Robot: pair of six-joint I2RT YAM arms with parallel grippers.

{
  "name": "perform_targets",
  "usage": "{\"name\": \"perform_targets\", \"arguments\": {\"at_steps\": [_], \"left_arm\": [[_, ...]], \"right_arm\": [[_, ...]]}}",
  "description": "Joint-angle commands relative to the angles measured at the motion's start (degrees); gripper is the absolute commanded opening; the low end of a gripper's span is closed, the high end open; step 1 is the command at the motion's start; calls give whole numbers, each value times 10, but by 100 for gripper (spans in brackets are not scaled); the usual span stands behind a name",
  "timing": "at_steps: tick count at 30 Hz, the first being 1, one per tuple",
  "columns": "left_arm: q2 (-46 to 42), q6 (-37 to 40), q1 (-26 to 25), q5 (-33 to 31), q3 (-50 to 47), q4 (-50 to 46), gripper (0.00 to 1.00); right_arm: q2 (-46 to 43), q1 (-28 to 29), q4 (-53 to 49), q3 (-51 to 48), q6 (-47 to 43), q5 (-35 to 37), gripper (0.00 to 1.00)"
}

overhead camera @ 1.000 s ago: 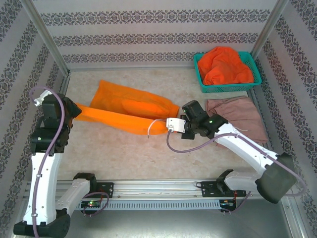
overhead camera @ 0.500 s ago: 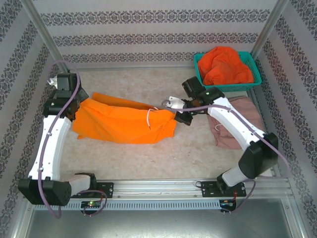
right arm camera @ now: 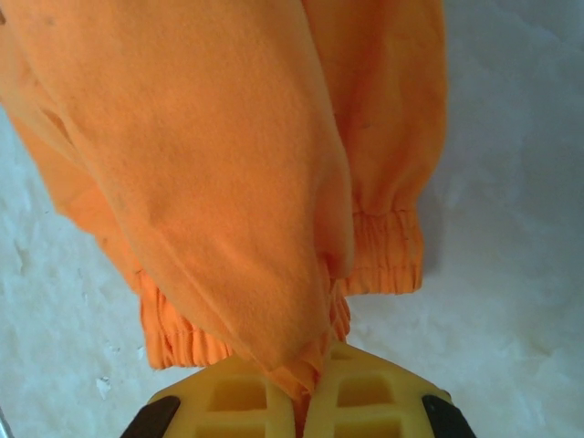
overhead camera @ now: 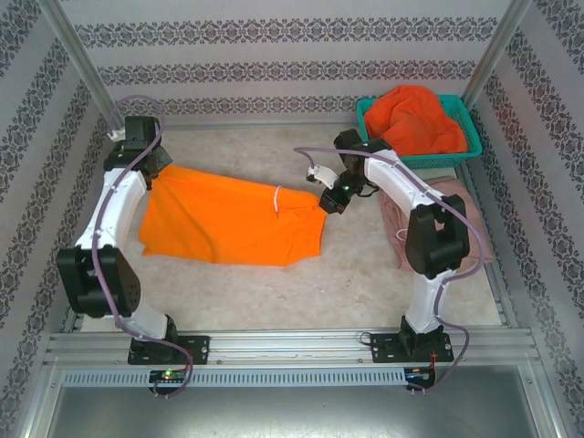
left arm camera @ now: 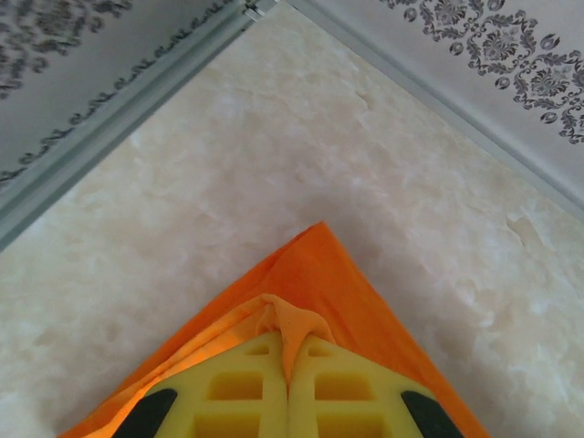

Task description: Fold and stack the shorts

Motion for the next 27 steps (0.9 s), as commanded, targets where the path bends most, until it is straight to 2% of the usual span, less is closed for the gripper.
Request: {"name": "perform_targets", "arguments": {"at_steps": [1,4,6,9,10,11,12,16,21,27], "left_arm": [[51,-12,10,33,30,67,29],[88,-21,24,71,63,86,67],[86,-28,37,110,87,78,80],[30,-16,41,134,70,72,97],[1,-18,41,146,47,77,100],[-28,-25,41,161,17,83,100],[-52,-30,41,177,-12,89,100],[-139,-71,35,243,-151,134,100],[-158,-97,31,285,-288,208,100],[-108,-88,32,265,-380,268,100]], "right_arm": [[47,-10,-23,35,58,14,35],[70,-26,-22,70,111,29,60],[49,-40,4,64,152,12,74],[-25,-50,81,4,213,-12,84],[-54,-48,113,-22,241,-29,87],[-76,-44,145,-52,268,-50,95],[-98,-38,172,-74,296,-67,98],[-159,18,309,-163,417,-130,98],[-107,80,310,-150,494,-142,98],[-11,64,302,-156,549,-138,97]]}}
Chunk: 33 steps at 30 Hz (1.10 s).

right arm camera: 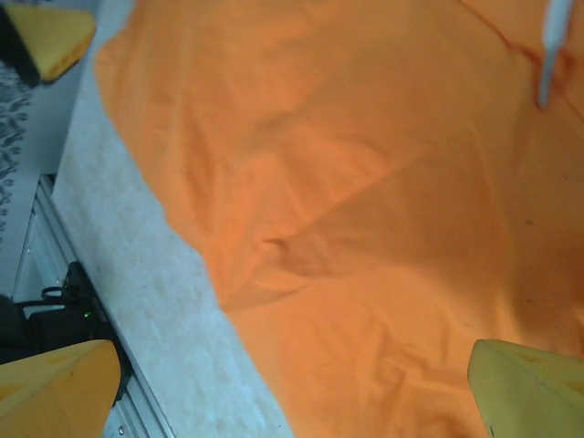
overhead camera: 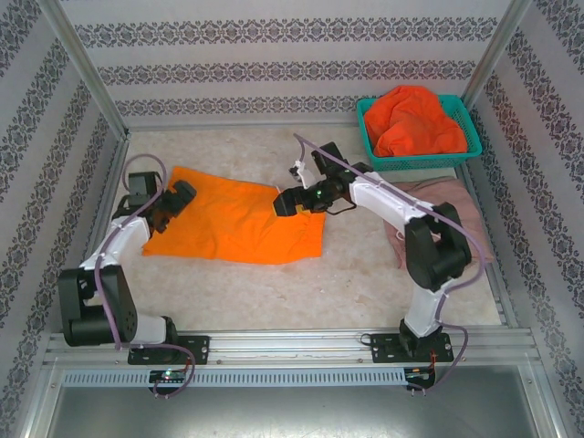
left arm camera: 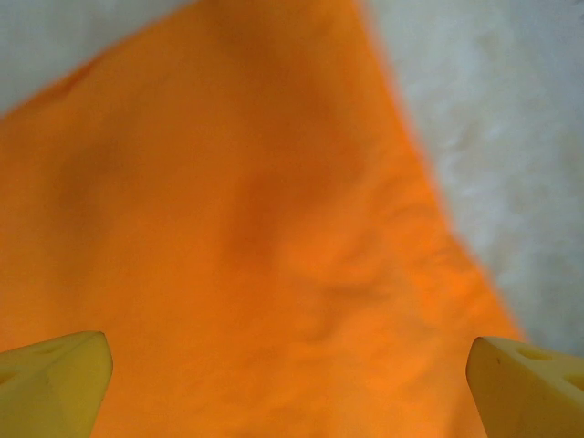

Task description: Fold and stack the shorts

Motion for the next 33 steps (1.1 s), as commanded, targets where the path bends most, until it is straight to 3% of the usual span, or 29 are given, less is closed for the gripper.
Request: {"name": "perform_targets", "arguments": {"at_steps": [1,6,10,14,18,21,25,29,33], "left_arm": [[17,-6,-4,-10,-30,69,100],[64,1,6,-51,-67,89,100],[69,-3,24,-67,-71,76,100],[4,-6,27,-47,-46,48,100],[-86,-4,-4,-1,-5,22,100],[-134,2,-70,31,22,23,96],[-136,-4,-209,37,39,69,83],[-51,-34,-332,36,61,134,64],[70,-50,-411,48,111,172,47]], "right_arm": [[49,-29,4,-18,60,-10,97],[94,-69,3,-36,76,16,97],[81,-87,6,-40,82,26,98],[16,-89,6,-38,78,28,98],[-84,-76,-5,-53,51,92,98],[-165,-70,-9,-83,33,160,98],[-260,-77,-2,-147,22,234,98],[-331,-106,35,-231,40,264,98],[-380,-141,75,-298,75,244,98]]}}
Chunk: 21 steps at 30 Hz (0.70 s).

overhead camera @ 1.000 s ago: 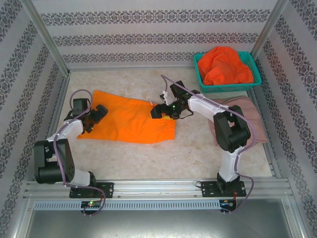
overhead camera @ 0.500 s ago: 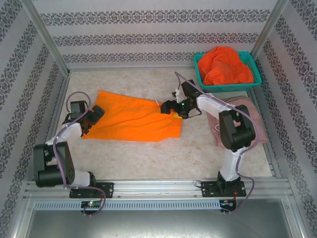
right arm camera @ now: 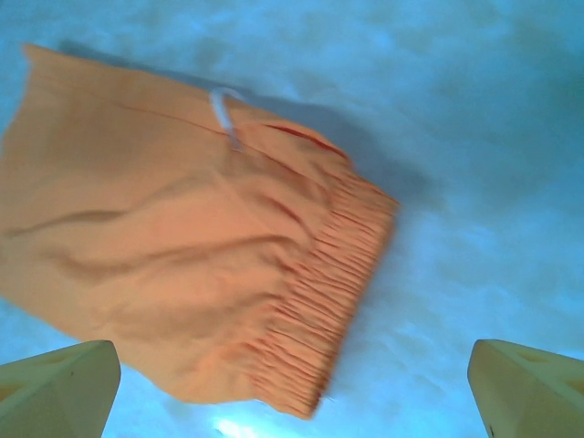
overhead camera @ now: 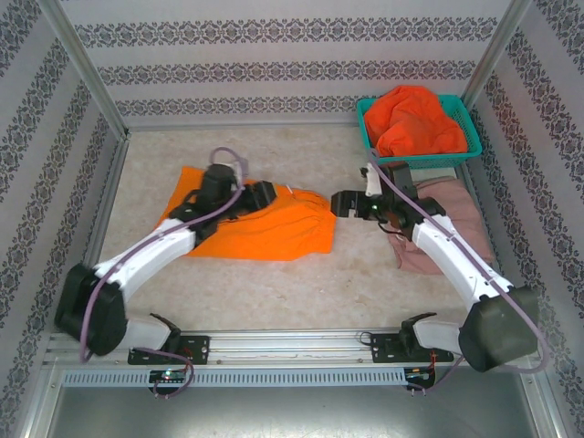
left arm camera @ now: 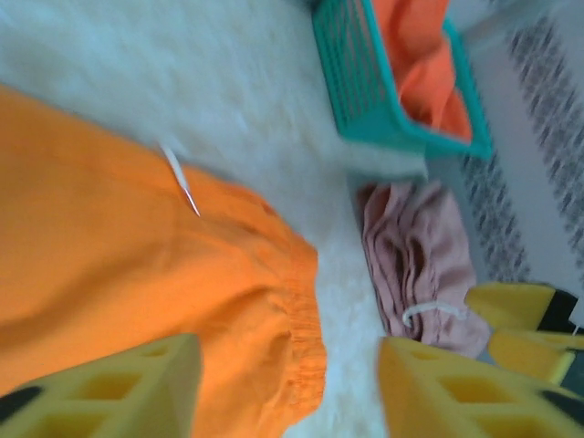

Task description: Fold and stack the shorts

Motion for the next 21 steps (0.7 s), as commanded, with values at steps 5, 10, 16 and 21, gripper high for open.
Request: {"name": "perform_targets", "arguments": {"at_steps": [5,10,16,21], "left_arm": [[189,-53,-86,20,73,97,34],[267,-51,-90,-3,86,87,29],[281,-60,-83,-45,30,88,26],[283,-73,-73,-44,-7,111,24]], "right_arm": [[-33,-37,52,-76,60,-18,95],[1,-37,116,-108,110,-91,90],[79,-17,137,-97,176,-86,83],[150,13,174,-83,222,-90,82]]}}
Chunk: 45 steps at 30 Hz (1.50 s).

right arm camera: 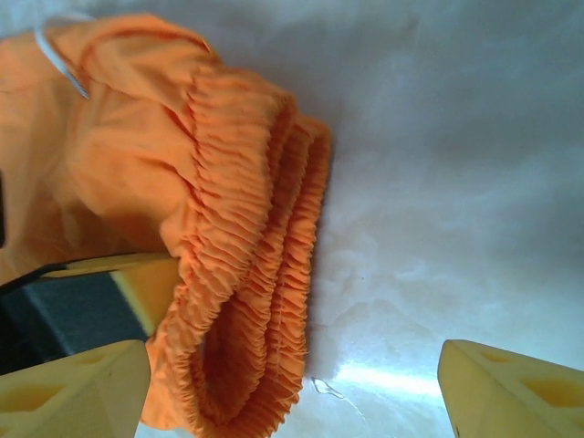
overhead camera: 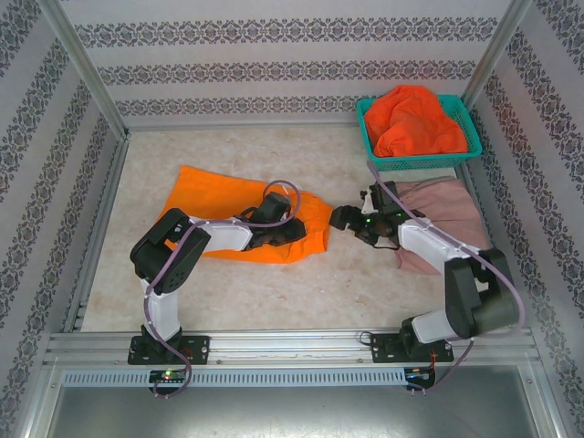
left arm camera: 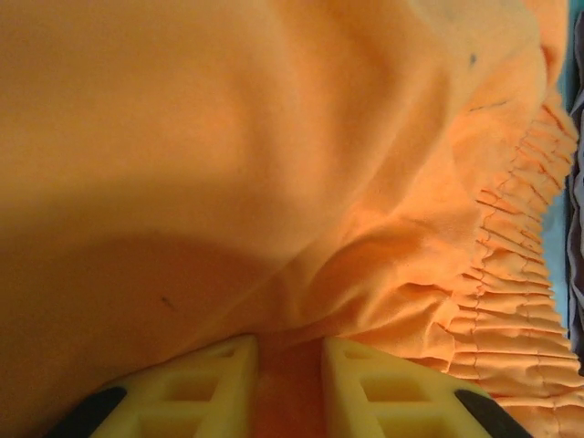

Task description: Fold and stack the shorts

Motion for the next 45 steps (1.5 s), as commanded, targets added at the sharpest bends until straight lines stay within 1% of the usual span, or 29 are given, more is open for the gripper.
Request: {"name": "perform_targets", "arguments": {"at_steps": [1,4,8,14,23,29,35,38,43,45], "left_arm": [[4,-15,12,-22,-26,2,24],[3,-15,12,-21,-29,6,24],[4,-15,13,-18,-31,7,24],[4,-19,16,-14,-37,16,24],[4,-20,21,-7,-42,23,24],[7,-25,22,-6,-44,30,24],[15,-29,21,-1,-41,36,24],[17,-30,21,3,-39,37,24],[-7,-24,22,-1,-40,34,25],[-35,-13,22,-11,-39,27,30]], "right_arm": [[37,19,48,15,58,-17,81],[69,30,84,16,88,-24,79],[102,44,98,29,101,-29,74],[121,52,108,38,110,-27,68],[150,55,121,44,118,-29,63],[157,65,151,43,134,-41,54],[166,74,162,53,137,-45,51],[176,74,169,52,139,-44,43],[184,75,149,56,117,-20,21],[177,74,121,58,95,1,11]]}}
